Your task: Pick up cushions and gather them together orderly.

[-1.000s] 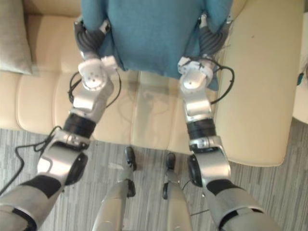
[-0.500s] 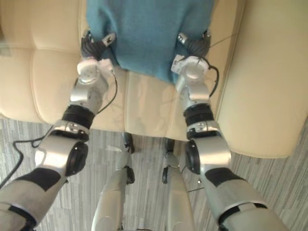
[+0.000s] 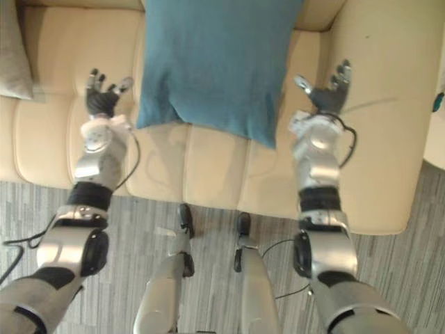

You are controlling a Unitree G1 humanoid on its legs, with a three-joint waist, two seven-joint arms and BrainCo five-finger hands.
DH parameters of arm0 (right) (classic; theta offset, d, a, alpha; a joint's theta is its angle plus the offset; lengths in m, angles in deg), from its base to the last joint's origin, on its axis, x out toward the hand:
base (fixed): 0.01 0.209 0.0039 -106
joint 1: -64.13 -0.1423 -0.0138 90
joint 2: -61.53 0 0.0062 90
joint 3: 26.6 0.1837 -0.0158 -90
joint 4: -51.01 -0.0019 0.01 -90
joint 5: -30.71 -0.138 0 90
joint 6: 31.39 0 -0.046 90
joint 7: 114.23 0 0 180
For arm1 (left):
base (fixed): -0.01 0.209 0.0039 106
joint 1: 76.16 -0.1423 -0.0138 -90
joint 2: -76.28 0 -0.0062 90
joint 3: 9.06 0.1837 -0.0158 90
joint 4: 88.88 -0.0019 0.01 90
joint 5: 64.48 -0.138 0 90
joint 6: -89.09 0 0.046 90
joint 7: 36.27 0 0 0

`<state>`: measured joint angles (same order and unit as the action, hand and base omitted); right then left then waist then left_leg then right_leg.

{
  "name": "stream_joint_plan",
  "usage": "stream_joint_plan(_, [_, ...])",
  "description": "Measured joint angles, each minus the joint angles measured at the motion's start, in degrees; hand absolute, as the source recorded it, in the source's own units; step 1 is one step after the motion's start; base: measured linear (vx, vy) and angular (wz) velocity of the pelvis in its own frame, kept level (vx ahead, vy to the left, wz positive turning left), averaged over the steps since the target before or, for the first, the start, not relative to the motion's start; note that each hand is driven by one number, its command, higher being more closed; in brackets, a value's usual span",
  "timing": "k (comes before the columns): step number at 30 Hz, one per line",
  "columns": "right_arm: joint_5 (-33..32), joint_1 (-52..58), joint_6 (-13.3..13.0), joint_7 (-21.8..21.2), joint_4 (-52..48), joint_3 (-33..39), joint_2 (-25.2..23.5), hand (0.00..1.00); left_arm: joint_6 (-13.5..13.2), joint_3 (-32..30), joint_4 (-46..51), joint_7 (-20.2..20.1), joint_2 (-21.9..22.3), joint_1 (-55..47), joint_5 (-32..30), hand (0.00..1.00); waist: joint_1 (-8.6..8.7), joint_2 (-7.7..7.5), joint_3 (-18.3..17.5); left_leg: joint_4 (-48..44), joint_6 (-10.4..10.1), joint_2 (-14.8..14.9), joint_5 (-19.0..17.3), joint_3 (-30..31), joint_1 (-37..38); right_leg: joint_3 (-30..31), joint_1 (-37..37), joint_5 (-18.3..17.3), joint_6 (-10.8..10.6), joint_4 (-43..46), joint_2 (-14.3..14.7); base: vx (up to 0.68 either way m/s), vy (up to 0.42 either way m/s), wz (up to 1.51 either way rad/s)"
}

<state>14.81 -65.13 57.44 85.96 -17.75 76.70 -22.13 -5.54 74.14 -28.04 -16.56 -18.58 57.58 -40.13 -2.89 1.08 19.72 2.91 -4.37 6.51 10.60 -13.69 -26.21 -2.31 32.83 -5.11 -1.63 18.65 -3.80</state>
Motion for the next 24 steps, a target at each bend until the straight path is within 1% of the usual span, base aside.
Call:
stream_joint_plan(2, [0.2, 10.5, -0.1, -1.7, -5.6, 0.0, -1.0, 0.00, -0.1, -0.1, 5.9, -0.3, 1.5, -10.2, 0.0, 0.00, -0.10, -0.25, -0.2, -0.1, 0.2, 0.0, -0.6, 0.0, 3.8, -0.3, -3.9, -0.6, -0.1, -0.2, 0.0, -0.01, -0.034, -0.01])
stream_joint_plan(3, [0.2, 12.4, -0.1, -1.9, -6.6, 0.0, -1.6, 0.00, -0.1, -0.1, 6.9, -0.4, 2.1, -12.2, 0.0, 0.00, -0.13, -0.41, -0.3, 0.0, 0.1, 0.0, -0.8, 0.0, 4.6, -0.3, -4.7, -0.7, -0.1, -0.3, 0.0, 0.00, 0.000, 0.00])
stream_joint_plan(4, [0.3, 17.8, -0.3, -2.5, -9.2, 0.0, -4.0, 0.00, -0.2, -0.2, 9.2, -1.0, 4.2, -17.9, 0.0, 0.00, -0.19, -1.00, -1.1, -0.1, -0.1, 0.0, -1.3, 0.0, 6.2, -0.3, -6.5, -0.9, -0.3, -0.9, 0.0, 0.05, -0.018, -0.04])
stream_joint_plan(5, [0.5, 22.1, -0.6, -3.9, -9.8, -0.2, -6.6, 0.00, -0.1, 0.0, 10.3, -1.5, 6.5, -22.8, 0.0, 0.00, -0.21, -1.71, -2.3, 0.0, -0.2, 0.0, -1.7, 0.0, 7.4, -0.3, -7.8, -1.1, -0.3, -1.5, 0.1, 0.06, -0.016, -0.02])
stream_joint_plan(8, [2.9, 30.3, -0.5, -6.3, -9.6, -0.5, -10.9, 0.00, 0.1, 1.7, 10.3, -3.1, 10.9, -30.8, -0.1, 0.00, -0.29, -2.69, -5.0, 0.0, -0.1, 0.0, -2.5, 0.0, 9.4, -0.6, -10.5, -1.3, -0.4, -3.0, 0.1, 0.11, -0.004, 0.03])
stream_joint_plan(9, [4.9, 35.2, -0.5, -7.8, -8.6, -0.6, -14.0, 0.00, 0.5, 2.9, 10.3, -4.6, 13.1, -36.1, -1.0, 0.00, -0.30, -3.26, -6.6, 0.0, -0.2, 0.0, -3.2, 0.0, 11.2, -0.6, -13.0, -1.2, -0.4, -4.1, 0.1, 0.18, 0.011, 0.01])
stream_joint_plan(10, [6.0, 38.7, -0.5, -9.0, -7.3, -0.6, -16.3, 0.00, 1.1, 3.4, 10.0, -5.9, 14.7, -39.9, -3.2, 0.00, -0.36, -3.56, -7.8, 0.0, -0.2, -0.1, -3.8, 0.0, 12.8, -0.7, -15.2, -1.2, -0.5, -5.4, 0.1, 0.15, 0.010, 0.00])
stream_joint_plan(11, [7.2, 40.0, -0.4, -9.4, -6.0, -0.6, -17.1, 0.00, 1.2, 3.4, 9.5, -6.5, 15.3, -41.3, -4.3, 0.00, -0.38, -3.60, -8.5, 0.0, -0.3, -0.1, -4.0, 0.0, 13.4, -0.8, -16.1, -1.1, -0.6, -5.9, 0.0, 0.13, 0.017, 0.02])
stream_joint_plan(13, [9.3, 44.2, 0.0, -11.0, 1.4, -0.6, -19.9, 0.00, 2.4, 2.2, 3.0, -9.0, 17.3, -45.1, -6.8, 0.00, -0.37, -3.51, -12.0, 0.0, -0.3, -0.3, -5.1, 0.0, 15.9, -0.9, -19.8, -1.0, -0.8, -8.1, -0.1, 0.14, 0.018, 0.01])
stream_joint_plan(14, [9.3, 44.7, 0.1, -11.3, 3.1, -0.5, -20.3, 0.00, 2.6, 1.7, 1.4, -9.4, 17.6, -45.5, -7.3, 0.00, -0.37, -3.47, -12.5, 0.0, -0.3, -0.3, -5.3, 0.0, 16.6, -0.9, -20.6, -1.0, -0.8, -8.5, -0.1, 0.09, 0.013, 0.00])
stream_joint_plan(15, [9.8, 45.6, 0.5, -12.0, 8.2, -0.2, -21.6, 0.00, 3.0, -0.1, -4.2, -10.6, 18.6, -46.3, -9.4, 0.00, -0.38, -3.20, -14.0, 0.0, -0.5, -0.3, -5.8, 0.0, 18.1, -1.0, -22.4, -0.9, -0.9, -9.4, -0.1, 0.06, 0.011, -0.01])
stream_joint_plan(16, [9.8, 45.7, 0.7, -12.4, 10.7, 0.2, -22.2, 0.00, 3.5, -1.3, -6.9, -11.2, 18.9, -46.6, -10.6, 0.00, -0.37, -3.04, -14.6, 0.0, -0.5, -0.3, -6.0, 0.0, 18.8, -1.0, -23.3, -0.9, -0.9, -10.0, -0.1, 0.04, 0.010, -0.01])
stream_joint_plan(18, [9.8, 46.1, 1.1, -12.9, 14.9, 1.0, -23.0, 0.00, 4.3, -3.0, -12.0, -11.6, 19.8, -46.9, -13.1, 0.00, -0.39, -2.65, -15.8, 0.5, -0.6, -0.3, -6.2, -0.1, 20.4, -1.1, -24.7, -0.9, -1.0, -10.9, -0.1, 0.00, 0.000, 0.00])
stream_joint_plan(19, [9.7, 46.3, 1.1, -13.0, 18.0, 2.0, -23.6, 0.00, 4.8, -3.9, -16.0, -11.7, 20.1, -47.2, -14.4, 0.00, -0.39, -2.32, -17.2, 1.0, -0.6, -0.4, -6.2, -0.1, 21.3, -1.1, -25.4, -0.9, -1.0, -11.3, -0.1, 0.00, 0.000, 0.00])
stream_joint_plan(22, [9.1, 46.2, 1.2, -13.4, 23.3, 4.2, -24.5, 0.00, 5.4, -5.9, -21.6, -12.5, 20.9, -47.9, -17.1, 0.00, -0.40, -1.70, -18.8, 2.8, -0.7, -0.5, -6.2, -0.4, 23.8, -0.9, -27.6, -0.8, -1.2, -12.7, 0.1, 0.03, 0.009, -0.04])
stream_joint_plan(24, [8.9, 46.2, 1.5, -13.6, 25.5, 4.8, -24.6, 0.00, 5.6, -7.3, -23.9, -12.5, 21.3, -47.9, -18.4, 0.00, -0.44, -1.63, -19.0, 3.0, -0.8, -0.6, -6.3, -0.6, 25.0, -0.8, -28.9, -0.7, -1.3, -13.1, 0.0, 0.04, 0.021, -0.06])
